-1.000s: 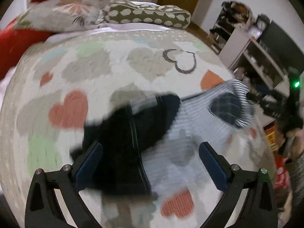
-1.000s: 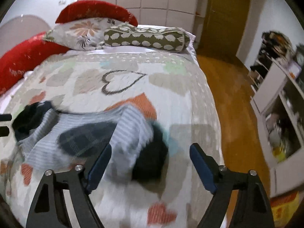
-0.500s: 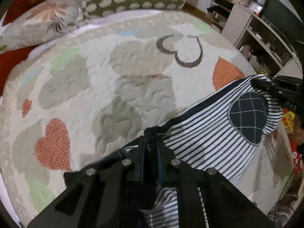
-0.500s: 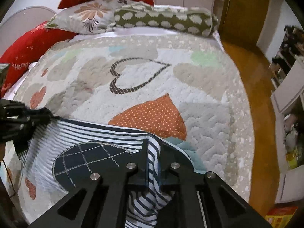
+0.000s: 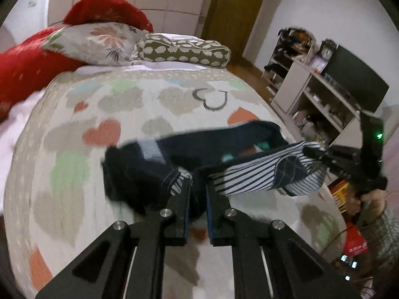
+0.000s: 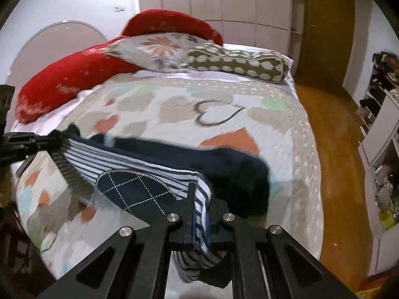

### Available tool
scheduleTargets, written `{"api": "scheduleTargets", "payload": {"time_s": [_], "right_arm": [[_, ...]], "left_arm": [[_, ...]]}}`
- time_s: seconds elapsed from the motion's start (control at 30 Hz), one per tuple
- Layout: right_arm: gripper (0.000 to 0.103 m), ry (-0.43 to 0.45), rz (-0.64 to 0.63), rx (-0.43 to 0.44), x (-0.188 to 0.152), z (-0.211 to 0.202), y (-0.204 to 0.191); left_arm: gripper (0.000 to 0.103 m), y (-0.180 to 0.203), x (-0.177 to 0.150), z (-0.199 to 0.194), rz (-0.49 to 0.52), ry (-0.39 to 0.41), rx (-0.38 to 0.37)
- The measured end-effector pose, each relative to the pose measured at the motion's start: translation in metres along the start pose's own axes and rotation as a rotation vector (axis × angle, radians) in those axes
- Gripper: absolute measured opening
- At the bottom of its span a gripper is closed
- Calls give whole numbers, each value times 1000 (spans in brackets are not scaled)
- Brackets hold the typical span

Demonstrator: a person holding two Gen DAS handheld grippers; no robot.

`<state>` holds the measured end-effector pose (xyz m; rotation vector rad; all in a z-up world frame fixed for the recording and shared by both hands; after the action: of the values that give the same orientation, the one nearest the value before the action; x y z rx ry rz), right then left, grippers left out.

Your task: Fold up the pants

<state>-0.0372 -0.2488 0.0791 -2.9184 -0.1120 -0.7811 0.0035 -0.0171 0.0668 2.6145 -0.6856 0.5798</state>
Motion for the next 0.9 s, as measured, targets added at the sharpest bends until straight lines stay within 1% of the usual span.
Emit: {"api": "scheduleTargets", "payload": {"time_s": [0.07, 0.1, 0.13, 0.17, 0.23, 0.27, 0.33, 0.37, 0.4, 0.43, 0.47, 0.5, 0.53, 0.57, 0.67, 0.73, 0.77, 0.8, 0.83, 0.9], "right_arm": [[6, 1, -9, 24, -27, -6, -12], [7, -5, -14, 36, -45, -7, -19], [8, -15, -18, 52, -64, -7, -25], [9, -32, -15, 64, -81, -4, -30], [16, -74, 0, 79, -114, 3, -35], [19, -85, 10, 84, -123, 4, -35], [33, -89, 58, 123, -147, -2, -33], [39, -81, 76, 132, -151, -4, -30], [52, -57, 114, 140, -157, -13, -22], [63, -34, 143, 140, -158, -18, -15], [66, -19, 161, 139, -159, -23, -10], [67, -2, 196, 131, -160, -27, 1], [67, -1, 211, 128, -160, -28, 6], [67, -5, 232, 127, -160, -26, 13], [67, -13, 308, 139, -150, -12, 28], [67, 9, 375, 192, -142, -11, 37], [67, 49, 439, 252, -136, -13, 45], [67, 80, 484, 293, -131, -15, 49], [67, 120, 544, 343, -128, -20, 58], [67, 137, 616, 364, -126, -20, 69]], "left_arm": [[14, 3, -36, -4, -15, 18, 23], [15, 2, -54, -4, -20, 18, 42], [15, 0, -74, -1, -30, 8, 56], [15, -4, -94, 3, -54, -13, 51], [15, -14, -122, 9, -118, -52, 13], [17, -21, -133, 9, -148, -62, 4], [30, -34, -144, 4, -185, -57, 2], [43, -42, -146, -1, -208, -42, -4], [53, -51, -143, -6, -235, -24, -11], [57, -60, -141, -10, -270, -3, -20], [62, -67, -139, -13, -307, 15, -36], [65, -73, -134, -14, -335, 26, -58], [66, -79, -127, -14, -364, 38, -85], [66, -85, -122, -13, -376, 44, -94], [66, -94, -97, -3, -399, 50, -80], [66, -97, -85, 3, -409, 49, -77], [66, -96, -78, 5, -406, 55, -74], [66, -95, -73, 7, -393, 63, -61], [67, -94, -68, 11, -374, 63, -31], [68, -99, -70, 24, -353, 34, 44]]}}
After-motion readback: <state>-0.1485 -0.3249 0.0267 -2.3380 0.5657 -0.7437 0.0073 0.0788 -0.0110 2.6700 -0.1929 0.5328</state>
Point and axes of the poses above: each gripper's, at about its wrist camera, not at the fingertips, and z roughly the way its jaws point, y to its right, x to its top, the point moved 9 cm from there along z, roughly the way its jaws point, and after that the axes turned 12 degrees about -y, right-handed, at the moved point
